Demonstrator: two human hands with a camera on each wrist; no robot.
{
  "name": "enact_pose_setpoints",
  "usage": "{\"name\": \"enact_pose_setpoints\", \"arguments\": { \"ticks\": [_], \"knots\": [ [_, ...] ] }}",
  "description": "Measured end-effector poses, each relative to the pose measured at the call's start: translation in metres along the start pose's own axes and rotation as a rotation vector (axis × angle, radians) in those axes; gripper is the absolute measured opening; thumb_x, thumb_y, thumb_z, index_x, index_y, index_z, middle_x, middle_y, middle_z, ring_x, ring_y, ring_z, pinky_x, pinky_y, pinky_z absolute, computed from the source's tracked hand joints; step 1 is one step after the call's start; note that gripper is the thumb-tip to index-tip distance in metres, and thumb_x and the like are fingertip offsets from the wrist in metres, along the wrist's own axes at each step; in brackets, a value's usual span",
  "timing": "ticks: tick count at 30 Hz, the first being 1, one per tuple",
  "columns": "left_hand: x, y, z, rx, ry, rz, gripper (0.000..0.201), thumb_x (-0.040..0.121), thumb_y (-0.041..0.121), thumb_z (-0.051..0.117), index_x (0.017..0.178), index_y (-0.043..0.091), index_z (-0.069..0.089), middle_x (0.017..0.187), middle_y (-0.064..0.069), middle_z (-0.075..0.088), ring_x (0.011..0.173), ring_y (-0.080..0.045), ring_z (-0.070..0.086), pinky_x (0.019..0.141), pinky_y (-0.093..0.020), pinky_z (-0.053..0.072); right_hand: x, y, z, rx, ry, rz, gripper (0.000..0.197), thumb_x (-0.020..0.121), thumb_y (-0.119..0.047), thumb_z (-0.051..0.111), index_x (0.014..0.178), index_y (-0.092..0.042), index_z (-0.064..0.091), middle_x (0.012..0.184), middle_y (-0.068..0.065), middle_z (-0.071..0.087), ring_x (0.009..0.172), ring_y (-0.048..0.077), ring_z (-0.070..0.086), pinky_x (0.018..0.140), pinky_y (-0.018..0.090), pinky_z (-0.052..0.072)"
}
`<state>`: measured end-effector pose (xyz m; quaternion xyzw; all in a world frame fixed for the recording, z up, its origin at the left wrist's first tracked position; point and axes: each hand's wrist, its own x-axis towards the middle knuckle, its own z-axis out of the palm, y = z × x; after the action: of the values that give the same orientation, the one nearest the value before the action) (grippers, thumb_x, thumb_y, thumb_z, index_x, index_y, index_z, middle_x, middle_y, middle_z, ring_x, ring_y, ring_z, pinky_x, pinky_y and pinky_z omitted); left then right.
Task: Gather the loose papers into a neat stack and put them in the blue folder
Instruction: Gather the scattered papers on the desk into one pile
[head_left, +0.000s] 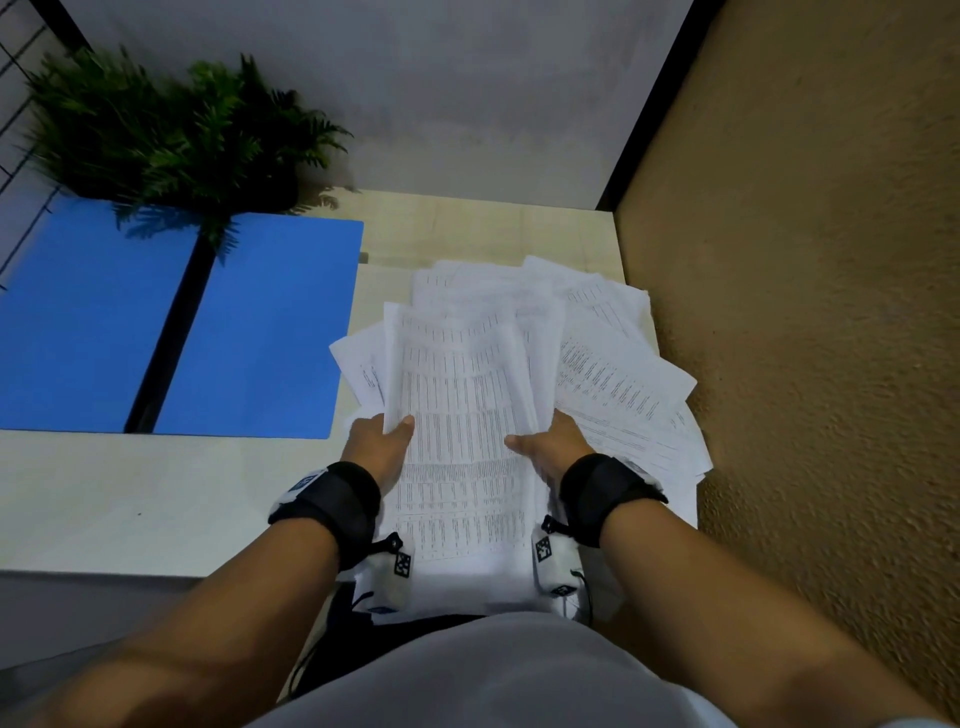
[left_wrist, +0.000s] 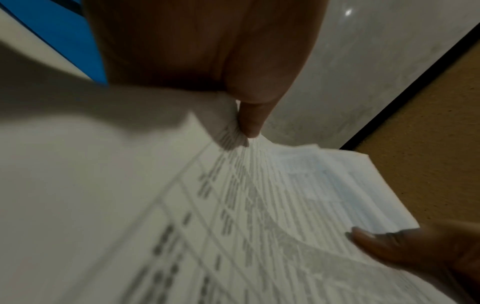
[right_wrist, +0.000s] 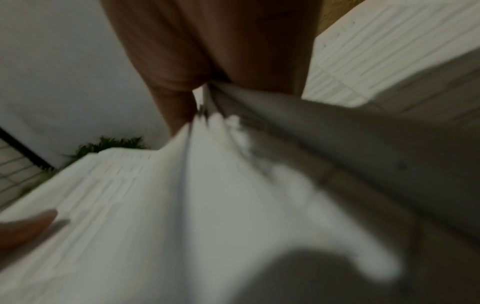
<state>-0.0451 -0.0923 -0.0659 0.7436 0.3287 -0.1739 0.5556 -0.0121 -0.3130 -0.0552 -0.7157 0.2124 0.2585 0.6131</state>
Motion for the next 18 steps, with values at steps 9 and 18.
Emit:
{"name": "enact_pose_setpoints", "arguments": {
  "ticks": [9,18],
  "knots": [
    [-0.025,0.024,-0.017,-0.422,-0.155,0.18,0.065,0.071,0.019,0.087,0.129,0.026,0.057,0.124,0.001,0.069,0.115,-0.017,0.065,0.097,-0.039,0.051,-0.006,-0.009,-0.035,0.199,-0.209,0.024,0.053,0.079,-0.01,0.073,0.13,-0.013,0.059,0.123,0.002,0.069,0.121,0.022,0.059,0.113,0.042,0.036],
    [-0.007,0.011,-0.035,-0.356,0.077,0.017,0.043,0.085,0.001,0.07,0.127,0.002,0.06,0.117,-0.016,0.068,0.108,-0.033,0.064,0.095,-0.039,0.047,0.004,-0.038,-0.058,-0.84,0.334,-0.147,0.089,0.059,-0.034,0.09,0.134,-0.02,0.044,0.129,0.007,0.05,0.12,0.029,0.05,0.096,0.042,0.047]
  ]
}}
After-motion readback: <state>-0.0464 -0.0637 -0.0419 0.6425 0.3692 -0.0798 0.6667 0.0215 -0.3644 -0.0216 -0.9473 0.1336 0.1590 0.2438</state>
